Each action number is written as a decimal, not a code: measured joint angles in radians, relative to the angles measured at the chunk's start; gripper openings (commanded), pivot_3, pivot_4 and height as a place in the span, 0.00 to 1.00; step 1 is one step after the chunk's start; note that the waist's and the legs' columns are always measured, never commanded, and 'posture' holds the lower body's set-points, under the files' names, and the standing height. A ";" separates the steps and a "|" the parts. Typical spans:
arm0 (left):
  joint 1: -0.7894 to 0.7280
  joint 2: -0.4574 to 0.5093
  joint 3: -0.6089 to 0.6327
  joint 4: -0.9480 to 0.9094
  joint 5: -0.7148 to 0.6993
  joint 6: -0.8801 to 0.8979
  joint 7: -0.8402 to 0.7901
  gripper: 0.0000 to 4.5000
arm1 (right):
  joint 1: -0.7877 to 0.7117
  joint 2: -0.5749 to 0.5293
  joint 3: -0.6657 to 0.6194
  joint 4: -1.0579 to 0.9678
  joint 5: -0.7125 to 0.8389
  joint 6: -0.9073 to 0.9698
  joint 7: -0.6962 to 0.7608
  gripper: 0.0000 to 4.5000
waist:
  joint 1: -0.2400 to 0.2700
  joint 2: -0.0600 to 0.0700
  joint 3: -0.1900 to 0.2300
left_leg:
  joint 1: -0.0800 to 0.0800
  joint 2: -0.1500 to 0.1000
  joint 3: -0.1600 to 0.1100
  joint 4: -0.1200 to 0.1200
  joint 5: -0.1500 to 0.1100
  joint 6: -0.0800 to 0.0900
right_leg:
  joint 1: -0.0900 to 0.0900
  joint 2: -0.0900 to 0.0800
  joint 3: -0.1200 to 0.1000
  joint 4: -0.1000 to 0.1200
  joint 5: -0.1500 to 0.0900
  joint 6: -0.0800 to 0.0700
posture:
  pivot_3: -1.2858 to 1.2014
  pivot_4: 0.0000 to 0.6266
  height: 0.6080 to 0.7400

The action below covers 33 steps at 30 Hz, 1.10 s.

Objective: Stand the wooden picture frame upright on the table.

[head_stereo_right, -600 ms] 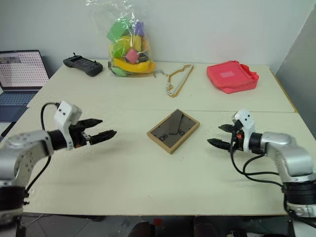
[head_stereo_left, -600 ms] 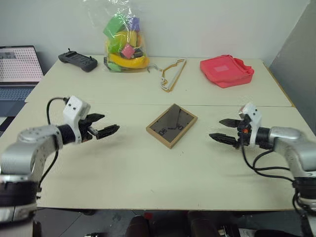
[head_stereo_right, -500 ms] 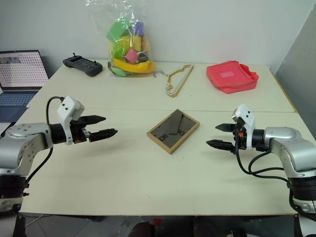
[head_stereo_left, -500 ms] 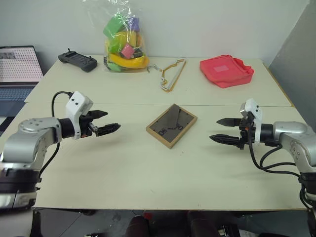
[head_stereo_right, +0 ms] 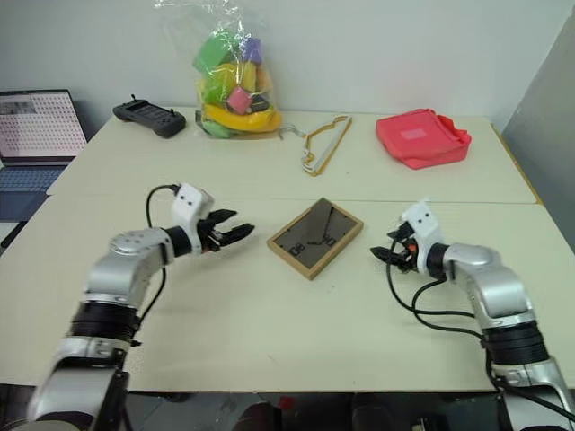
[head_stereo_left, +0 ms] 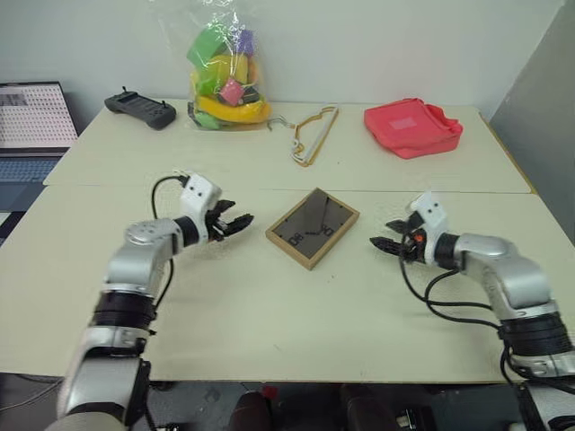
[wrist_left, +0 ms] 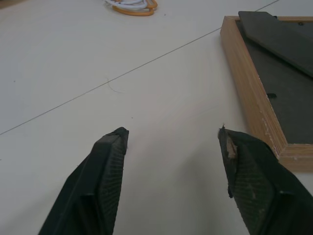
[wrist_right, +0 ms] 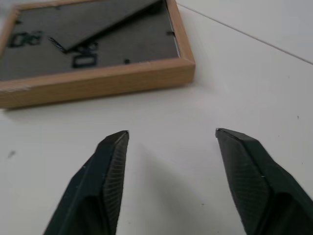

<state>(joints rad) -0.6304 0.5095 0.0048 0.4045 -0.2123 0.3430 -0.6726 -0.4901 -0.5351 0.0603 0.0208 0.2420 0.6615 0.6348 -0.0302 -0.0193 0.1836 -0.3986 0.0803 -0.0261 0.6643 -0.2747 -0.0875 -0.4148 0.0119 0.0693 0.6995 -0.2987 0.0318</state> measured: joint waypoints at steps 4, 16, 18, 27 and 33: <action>-0.041 -0.088 -0.033 0.141 0.079 -0.082 0.097 0.33 | -0.028 0.094 0.018 0.065 -0.049 -0.029 -0.088 0.23 | -0.001 0.000 0.000 | 0.000 0.000 0.000 0.000 0.000 0.000 | 0.000 0.000 0.000 0.001 0.000 0.000 | 0.52 0.24 1.00; -0.060 -0.157 -0.070 0.176 0.099 -0.154 0.025 0.01 | -0.174 0.260 0.041 0.304 -0.141 -0.139 -0.181 0.00 | -0.006 0.000 0.000 | 0.001 0.000 0.000 -0.001 0.002 -0.003 | 0.000 0.000 0.000 0.001 0.000 0.000 | 0.52 0.24 1.00; -0.031 -0.155 -0.078 0.121 0.098 -0.132 0.008 0.01 | -0.184 0.277 0.041 0.316 -0.141 -0.141 -0.180 0.00 | -0.008 0.000 0.000 | 0.001 0.000 0.000 -0.001 0.002 -0.003 | 0.000 0.000 0.000 0.001 0.000 0.000 | 0.52 0.24 1.00; 0.181 -0.101 -0.086 -0.266 0.077 0.071 -0.040 0.01 | -0.170 0.276 0.060 0.206 -0.126 -0.068 -0.098 0.00 | -0.010 0.000 0.000 | 0.000 0.000 0.000 -0.001 0.001 -0.001 | 0.000 0.000 0.000 0.001 0.000 0.000 | 0.52 0.24 1.00; 0.313 -0.040 -0.082 -0.490 0.059 0.196 -0.040 0.01 | -0.091 0.219 0.116 0.038 -0.100 0.031 -0.007 0.00 | -0.010 0.000 -0.001 | 0.001 0.000 0.000 -0.001 0.000 0.001 | 0.000 0.000 0.001 0.001 0.000 0.000 | 0.52 0.24 1.00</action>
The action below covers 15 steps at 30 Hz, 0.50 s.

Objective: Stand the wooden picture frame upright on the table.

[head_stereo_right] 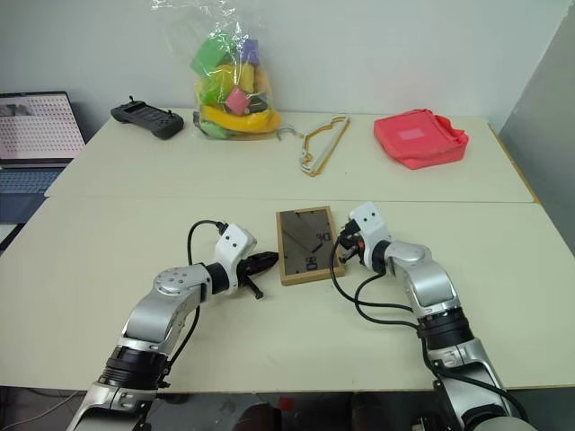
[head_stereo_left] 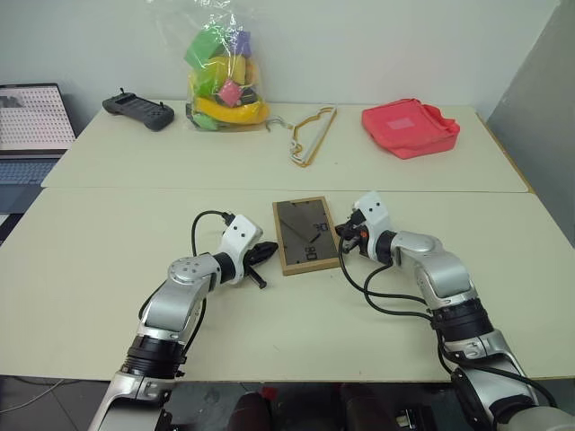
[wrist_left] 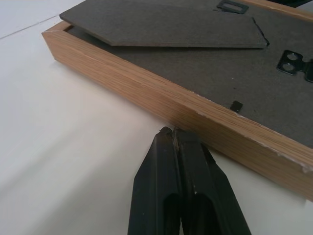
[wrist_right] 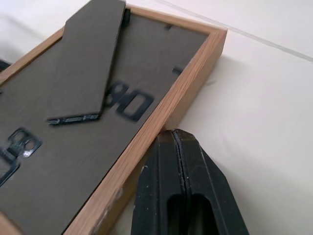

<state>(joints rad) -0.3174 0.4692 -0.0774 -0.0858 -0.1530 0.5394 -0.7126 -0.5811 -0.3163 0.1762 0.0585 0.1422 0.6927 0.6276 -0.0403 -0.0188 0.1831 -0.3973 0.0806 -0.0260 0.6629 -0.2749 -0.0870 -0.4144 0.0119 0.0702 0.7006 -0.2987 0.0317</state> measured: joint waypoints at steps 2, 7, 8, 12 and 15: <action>0.071 0.035 0.002 -0.110 -0.023 0.053 -0.013 0.01 | 0.025 -0.025 0.020 -0.049 0.010 0.033 0.033 0.00 | -0.001 0.000 0.000 | 0.000 0.000 0.000 0.000 0.000 0.000 | 0.000 0.000 0.000 -0.001 0.000 0.000 | 0.52 0.24 1.00; 0.177 0.097 0.017 -0.278 -0.085 0.165 -0.026 0.01 | 0.060 -0.067 0.040 -0.133 0.038 0.087 0.078 0.00 | 0.001 0.000 0.000 | 0.000 0.000 -0.001 0.000 0.000 0.000 | 0.001 0.000 -0.001 0.000 0.000 0.000 | 0.52 0.24 1.00; 0.202 0.116 0.030 -0.323 -0.106 0.199 -0.028 0.01 | 0.066 -0.076 0.044 -0.155 0.043 0.099 0.090 0.00 | 0.002 0.000 0.000 | 0.000 0.000 -0.001 0.000 0.000 0.001 | 0.000 0.000 -0.001 0.000 0.000 0.000 | 0.52 0.24 1.00; 0.250 0.157 0.080 -0.420 -0.185 0.286 -0.047 0.01 | 0.078 -0.126 0.056 -0.159 0.027 0.069 0.105 0.00 | 0.005 0.000 0.000 | 0.001 0.000 -0.001 0.000 0.000 0.001 | 0.001 0.000 -0.001 -0.001 0.000 0.000 | 0.52 0.24 1.00; 0.276 0.198 0.144 -0.419 -0.252 0.333 -0.073 0.09 | 0.054 -0.157 0.074 -0.059 -0.026 -0.046 0.103 0.00 | 0.005 0.000 0.000 | 0.002 0.000 0.000 0.000 0.000 0.001 | 0.002 0.000 0.000 -0.001 0.000 0.000 | 0.52 0.24 1.00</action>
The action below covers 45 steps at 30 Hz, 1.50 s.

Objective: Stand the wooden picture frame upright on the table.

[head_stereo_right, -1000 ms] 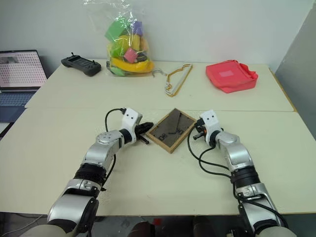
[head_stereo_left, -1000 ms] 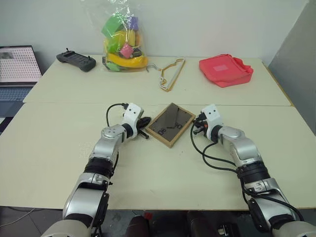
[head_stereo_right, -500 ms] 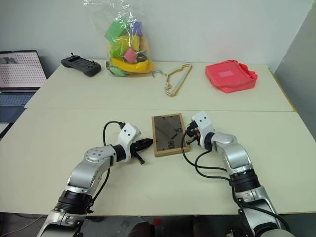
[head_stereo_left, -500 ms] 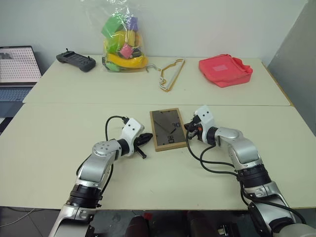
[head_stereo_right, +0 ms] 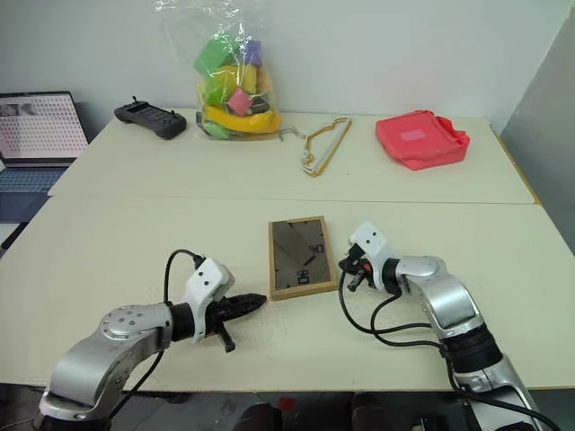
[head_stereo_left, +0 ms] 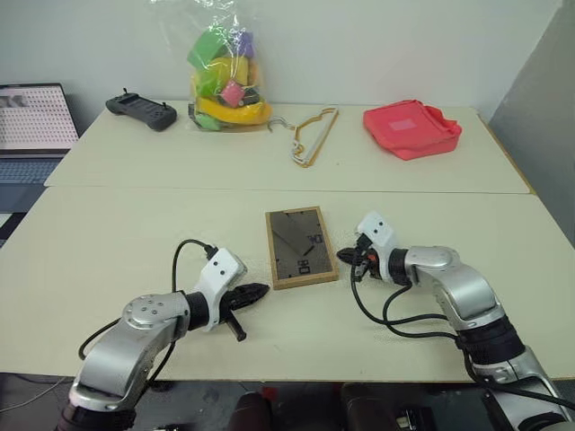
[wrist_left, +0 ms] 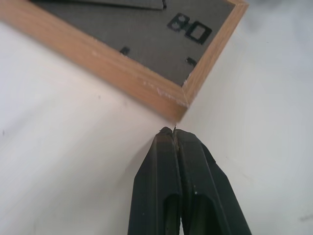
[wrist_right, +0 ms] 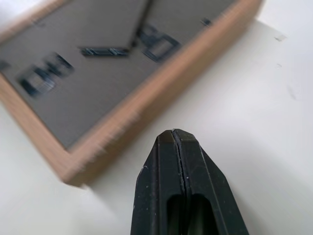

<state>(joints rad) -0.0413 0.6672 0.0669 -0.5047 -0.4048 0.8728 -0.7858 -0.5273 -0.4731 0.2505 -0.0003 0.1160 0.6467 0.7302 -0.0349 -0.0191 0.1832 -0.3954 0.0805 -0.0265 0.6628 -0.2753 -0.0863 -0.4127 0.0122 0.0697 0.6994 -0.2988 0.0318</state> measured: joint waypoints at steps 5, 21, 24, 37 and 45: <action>-0.136 0.001 0.203 0.174 -0.261 0.263 -0.057 0.29 | -0.075 0.019 -0.002 0.143 -0.017 -0.106 0.007 0.00 | -0.002 0.000 0.000 | 0.001 0.000 -0.001 0.000 0.000 0.000 | 0.001 0.000 -0.001 0.000 0.000 0.000 | 0.52 0.24 1.00; -0.436 -0.094 0.304 0.701 -0.519 0.735 0.023 0.98 | -0.135 0.098 0.008 0.299 -0.055 -0.236 0.034 0.00 | -0.022 0.000 0.000 | 0.001 0.001 -0.002 0.000 0.002 -0.004 | 0.002 0.000 -0.002 0.000 0.000 0.000 | 0.52 0.24 1.00; -0.435 -0.108 0.271 0.730 -0.506 0.724 0.028 0.99 | -0.107 0.135 0.009 0.252 -0.055 -0.210 0.025 0.00 | -0.022 0.000 0.000 | 0.002 0.001 -0.002 0.000 0.002 -0.004 | 0.002 0.000 -0.002 0.001 0.000 0.000 | 0.52 0.24 1.00; -0.441 -0.192 0.222 0.746 -0.486 0.599 0.028 0.95 | -0.025 0.224 0.048 0.086 -0.054 -0.086 -0.015 0.00 | 0.008 0.003 -0.005 | 0.005 -0.002 -0.002 0.001 0.001 -0.001 | 0.007 -0.003 -0.003 0.000 0.000 0.000 | 0.52 0.24 1.00; -0.424 -0.208 0.254 0.750 -0.487 0.580 0.078 0.59 | -0.008 0.202 0.046 0.079 -0.054 -0.080 -0.013 0.00 | 0.001 0.004 -0.006 | 0.005 -0.002 -0.002 0.000 0.001 -0.001 | 0.007 -0.002 -0.003 -0.001 0.000 0.000 | 0.52 0.24 1.00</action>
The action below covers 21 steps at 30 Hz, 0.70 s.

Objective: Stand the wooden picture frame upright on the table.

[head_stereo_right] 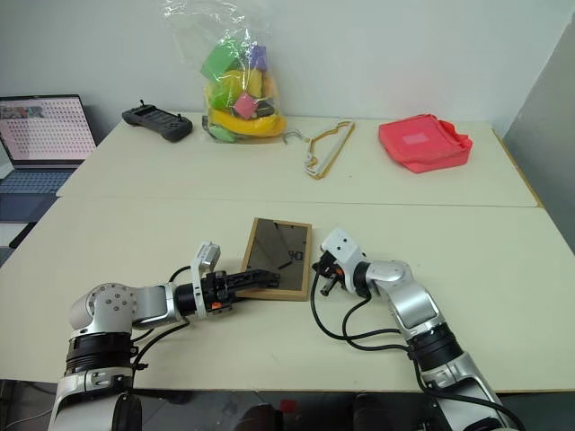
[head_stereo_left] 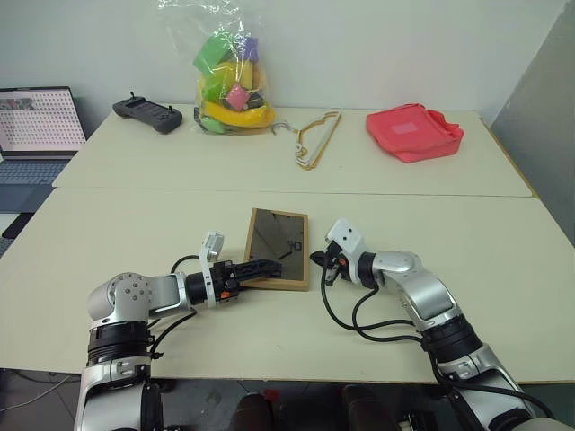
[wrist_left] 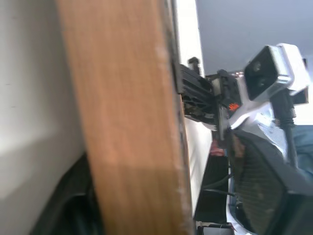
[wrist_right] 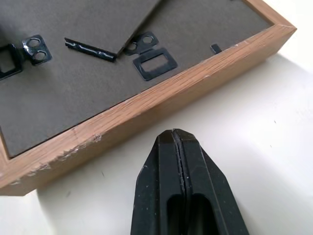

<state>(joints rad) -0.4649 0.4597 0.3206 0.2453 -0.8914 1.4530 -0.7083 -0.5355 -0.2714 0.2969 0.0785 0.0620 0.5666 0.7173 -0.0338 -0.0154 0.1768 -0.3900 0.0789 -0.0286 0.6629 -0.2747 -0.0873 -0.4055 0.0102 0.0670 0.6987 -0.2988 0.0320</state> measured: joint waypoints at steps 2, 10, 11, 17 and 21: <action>0.001 0.000 0.000 0.000 0.001 0.000 0.013 0.50 | 0.000 -0.011 -0.003 0.000 0.000 -0.002 -0.001 0.00 | 0.000 0.000 0.000 | 0.000 0.000 0.000 0.000 0.000 0.000 | 0.000 0.000 0.000 0.000 0.000 0.000 | 0.52 0.24 1.00; -0.010 -0.043 0.055 -0.020 -0.019 -0.017 0.069 0.29 | -0.035 -0.106 -0.124 0.002 0.036 -0.006 0.001 0.00 | 0.001 0.000 0.000 | -0.001 0.000 0.000 0.000 0.000 0.000 | 0.000 0.000 0.000 -0.001 0.000 0.000 | 0.52 0.24 1.00; -0.015 -0.057 0.065 -0.024 -0.020 -0.020 0.085 0.29 | -0.053 -0.103 -0.156 0.002 0.060 0.004 0.001 0.00 | 0.001 -0.001 0.001 | -0.001 0.000 0.000 0.000 0.000 0.000 | 0.000 0.000 0.000 -0.001 0.000 0.000 | 0.52 0.24 1.00; -0.048 -0.109 0.112 -0.146 -0.089 0.007 0.156 0.29 | -0.240 -0.071 -0.307 -0.066 0.312 0.201 0.054 0.28 | 0.001 -0.002 0.002 | -0.004 0.001 -0.001 -0.001 0.001 -0.001 | -0.003 0.000 -0.001 -0.002 0.000 0.000 | 0.52 0.24 1.00; -0.050 -0.109 0.131 -0.289 -0.192 0.031 0.157 0.29 | -0.317 -0.055 -0.304 -0.043 0.380 0.262 0.086 0.48 | 0.000 -0.002 0.002 | -0.005 0.001 0.000 -0.001 0.001 -0.001 | -0.004 0.000 -0.001 -0.002 0.000 0.000 | 0.52 0.24 1.00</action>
<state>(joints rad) -0.5154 0.3504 0.4521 -0.0437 -1.0832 1.4842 -0.5508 -0.8522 -0.3261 -0.0068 0.0358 0.4422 0.8284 0.8037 -0.0334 -0.0176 0.1785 -0.3949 0.0797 -0.0289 0.6622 -0.2741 -0.0886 -0.4092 0.0103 0.0665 0.6969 -0.2988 0.0320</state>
